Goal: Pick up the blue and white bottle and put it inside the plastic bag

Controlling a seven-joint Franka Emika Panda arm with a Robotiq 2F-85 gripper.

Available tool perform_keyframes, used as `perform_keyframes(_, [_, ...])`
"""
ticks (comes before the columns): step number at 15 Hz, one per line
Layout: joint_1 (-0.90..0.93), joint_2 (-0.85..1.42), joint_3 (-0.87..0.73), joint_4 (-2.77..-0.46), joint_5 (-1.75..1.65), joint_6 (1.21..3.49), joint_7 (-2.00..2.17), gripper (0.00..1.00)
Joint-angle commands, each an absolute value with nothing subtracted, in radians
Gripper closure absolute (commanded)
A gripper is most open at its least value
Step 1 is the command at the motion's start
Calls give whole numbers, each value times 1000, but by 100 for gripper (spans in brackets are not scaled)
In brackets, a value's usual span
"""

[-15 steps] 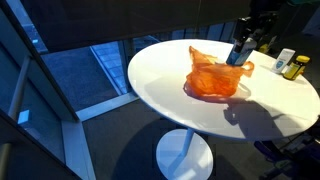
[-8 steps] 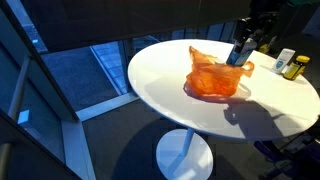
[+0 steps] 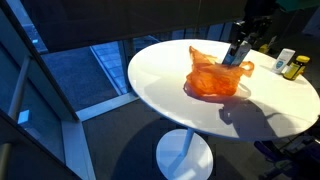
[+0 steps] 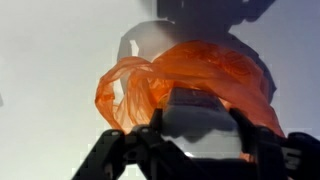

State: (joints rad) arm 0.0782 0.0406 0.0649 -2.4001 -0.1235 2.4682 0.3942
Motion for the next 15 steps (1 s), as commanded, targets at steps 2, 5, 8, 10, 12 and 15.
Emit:
perform_keyframes(2, [104, 104, 70, -2364, -171, 2489, 446, 57])
perform_keyframes(5, [121, 146, 64, -2342, -189, 2508, 461, 57])
perform_keyframes(8, [136, 201, 50, -2295, -212, 2524, 490, 57])
perform_keyframes(10, [146, 239, 40, -2259, -225, 2538, 505, 57])
perform_keyframes(12, [160, 279, 26, -2222, -229, 2545, 515, 57])
perform_keyframes(15, [179, 338, 5, -2165, -216, 2546, 517, 57])
